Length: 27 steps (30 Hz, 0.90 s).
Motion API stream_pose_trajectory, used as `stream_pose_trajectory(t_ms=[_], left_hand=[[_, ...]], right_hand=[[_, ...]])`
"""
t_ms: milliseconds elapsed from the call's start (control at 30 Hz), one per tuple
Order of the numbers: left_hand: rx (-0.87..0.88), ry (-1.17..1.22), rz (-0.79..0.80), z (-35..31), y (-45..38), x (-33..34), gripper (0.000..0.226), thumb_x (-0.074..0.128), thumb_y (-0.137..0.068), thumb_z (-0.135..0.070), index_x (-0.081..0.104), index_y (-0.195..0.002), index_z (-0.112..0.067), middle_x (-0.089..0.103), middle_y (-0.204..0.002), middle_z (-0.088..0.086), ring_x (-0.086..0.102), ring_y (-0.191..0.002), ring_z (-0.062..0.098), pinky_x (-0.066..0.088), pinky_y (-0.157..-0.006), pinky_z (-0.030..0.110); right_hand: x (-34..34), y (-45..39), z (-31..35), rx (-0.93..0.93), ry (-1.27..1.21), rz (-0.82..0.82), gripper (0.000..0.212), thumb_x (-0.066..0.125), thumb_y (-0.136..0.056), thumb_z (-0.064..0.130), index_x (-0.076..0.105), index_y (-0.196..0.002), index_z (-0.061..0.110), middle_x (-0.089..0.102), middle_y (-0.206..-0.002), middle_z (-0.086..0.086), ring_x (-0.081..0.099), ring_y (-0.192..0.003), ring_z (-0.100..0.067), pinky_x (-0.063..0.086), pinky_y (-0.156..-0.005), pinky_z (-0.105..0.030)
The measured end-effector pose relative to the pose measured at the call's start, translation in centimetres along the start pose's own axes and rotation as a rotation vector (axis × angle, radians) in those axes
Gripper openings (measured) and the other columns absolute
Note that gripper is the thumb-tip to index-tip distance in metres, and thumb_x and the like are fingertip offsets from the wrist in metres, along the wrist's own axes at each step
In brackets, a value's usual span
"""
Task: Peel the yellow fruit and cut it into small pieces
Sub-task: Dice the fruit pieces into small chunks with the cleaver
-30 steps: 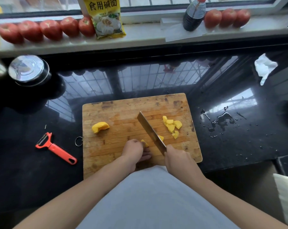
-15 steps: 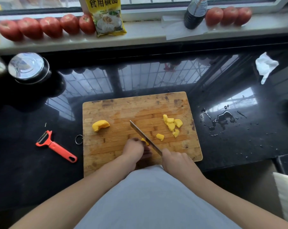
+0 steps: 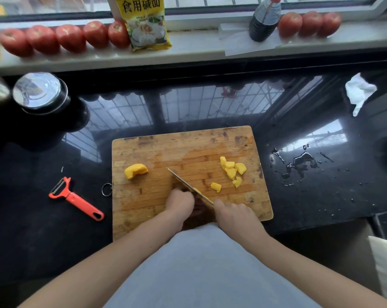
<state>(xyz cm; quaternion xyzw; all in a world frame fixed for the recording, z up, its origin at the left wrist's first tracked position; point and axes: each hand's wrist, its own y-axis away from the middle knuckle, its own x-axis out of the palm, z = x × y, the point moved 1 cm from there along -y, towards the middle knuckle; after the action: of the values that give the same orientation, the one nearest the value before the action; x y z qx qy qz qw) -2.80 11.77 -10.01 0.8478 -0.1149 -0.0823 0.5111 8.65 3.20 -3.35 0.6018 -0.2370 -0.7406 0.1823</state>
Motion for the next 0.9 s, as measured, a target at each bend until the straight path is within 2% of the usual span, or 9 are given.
stream_pose_trajectory(t_ms=[133, 267, 400, 433, 500, 600, 767, 833, 900], left_hand=[[-0.001, -0.014, -0.009, 0.2, -0.3, -0.3, 0.031, 0.046, -0.096, -0.001, 0.070, -0.116, -0.006, 0.078, -0.091, 0.018, 0.077, -0.077, 0.028, 0.062, -0.058, 0.034], [-0.015, -0.063, -0.019, 0.2, -0.3, -0.4, 0.028, 0.045, -0.099, -0.003, 0.060, -0.123, -0.001, 0.074, -0.084, 0.019, 0.076, -0.075, 0.030, 0.062, -0.060, 0.035], [0.022, -0.132, -0.006, 0.0, 0.1, -0.6, 0.017, 0.049, -0.105, -0.011, 0.058, -0.118, -0.004, 0.074, -0.089, 0.018, 0.075, -0.073, 0.027, 0.063, -0.061, 0.035], [0.078, -0.221, -0.023, 0.0, 0.2, -0.7, 0.014, 0.052, -0.105, -0.014, 0.058, -0.115, -0.007, 0.074, -0.091, 0.016, 0.075, -0.074, 0.026, 0.064, -0.064, 0.036], [0.297, -0.518, -0.077, 0.1, 0.0, -0.9, 0.006, 0.061, -0.101, -0.020, 0.059, -0.105, -0.016, 0.072, -0.095, 0.006, 0.072, -0.081, 0.024, 0.064, -0.073, 0.042], [0.532, -0.780, -0.097, -0.4, 0.2, -0.6, 0.015, 0.071, -0.094, -0.025, 0.058, -0.102, -0.026, 0.065, -0.103, -0.008, 0.062, -0.097, 0.016, 0.056, -0.080, 0.035], [0.627, -0.868, -0.134, -0.5, 0.4, 0.0, 0.031, 0.069, -0.096, -0.027, 0.058, -0.124, -0.028, 0.059, -0.123, -0.006, 0.057, -0.117, 0.018, 0.051, -0.093, 0.034], [0.633, -0.867, -0.155, -0.4, 0.2, -0.1, 0.026, 0.069, -0.096, -0.027, 0.060, -0.120, -0.026, 0.058, -0.121, -0.004, 0.057, -0.115, 0.019, 0.047, -0.090, 0.031], [0.630, -0.868, -0.163, -0.3, 0.0, 0.0, 0.020, 0.070, -0.095, -0.026, 0.059, -0.112, -0.027, 0.056, -0.117, -0.005, 0.056, -0.110, 0.017, 0.046, -0.087, 0.029]], right_hand=[[1.1, -2.3, 0.2, -0.027, -0.015, -0.163, 0.025, 0.053, -0.097, 0.015, 0.031, -0.086, 0.022, 0.067, -0.078, -0.001, 0.067, -0.064, -0.030, 0.034, -0.049, -0.032], [0.9, -1.3, -0.9, 0.107, -0.131, -0.151, 0.015, 0.038, -0.104, 0.018, 0.035, -0.090, 0.021, 0.056, -0.075, 0.002, 0.067, -0.076, -0.030, 0.037, -0.057, -0.036], [0.4, -0.2, -1.8, 0.180, -0.171, -0.172, 0.017, 0.037, -0.106, 0.023, 0.036, -0.089, 0.021, 0.049, -0.073, 0.003, 0.066, -0.079, -0.034, 0.039, -0.060, -0.037], [0.3, 0.0, -1.7, 0.174, -0.180, -0.162, 0.018, 0.037, -0.107, 0.024, 0.036, -0.090, 0.022, 0.050, -0.074, 0.003, 0.066, -0.079, -0.033, 0.043, -0.060, -0.037], [0.1, 0.0, -1.6, 0.169, -0.202, -0.161, 0.017, 0.037, -0.107, 0.026, 0.038, -0.090, 0.022, 0.057, -0.077, 0.002, 0.066, -0.078, -0.031, 0.047, -0.062, -0.037], [0.0, -0.4, -1.5, 0.170, -0.222, -0.161, 0.016, 0.038, -0.107, 0.027, 0.040, -0.092, 0.023, 0.062, -0.080, 0.000, 0.067, -0.077, -0.027, 0.053, -0.063, -0.037], [0.3, -1.1, -0.6, 0.170, -0.270, -0.107, 0.017, 0.040, -0.106, 0.026, 0.041, -0.090, 0.022, 0.053, -0.073, 0.004, 0.063, -0.074, -0.023, 0.052, -0.063, -0.036], [0.3, -1.3, -0.3, 0.175, -0.279, -0.092, 0.017, 0.040, -0.106, 0.025, 0.041, -0.089, 0.022, 0.048, -0.070, 0.005, 0.063, -0.075, -0.024, 0.049, -0.062, -0.036], [0.2, -1.3, -0.3, 0.187, -0.292, -0.085, 0.016, 0.040, -0.106, 0.025, 0.042, -0.090, 0.022, 0.050, -0.072, 0.003, 0.064, -0.077, -0.025, 0.052, -0.064, -0.037]])
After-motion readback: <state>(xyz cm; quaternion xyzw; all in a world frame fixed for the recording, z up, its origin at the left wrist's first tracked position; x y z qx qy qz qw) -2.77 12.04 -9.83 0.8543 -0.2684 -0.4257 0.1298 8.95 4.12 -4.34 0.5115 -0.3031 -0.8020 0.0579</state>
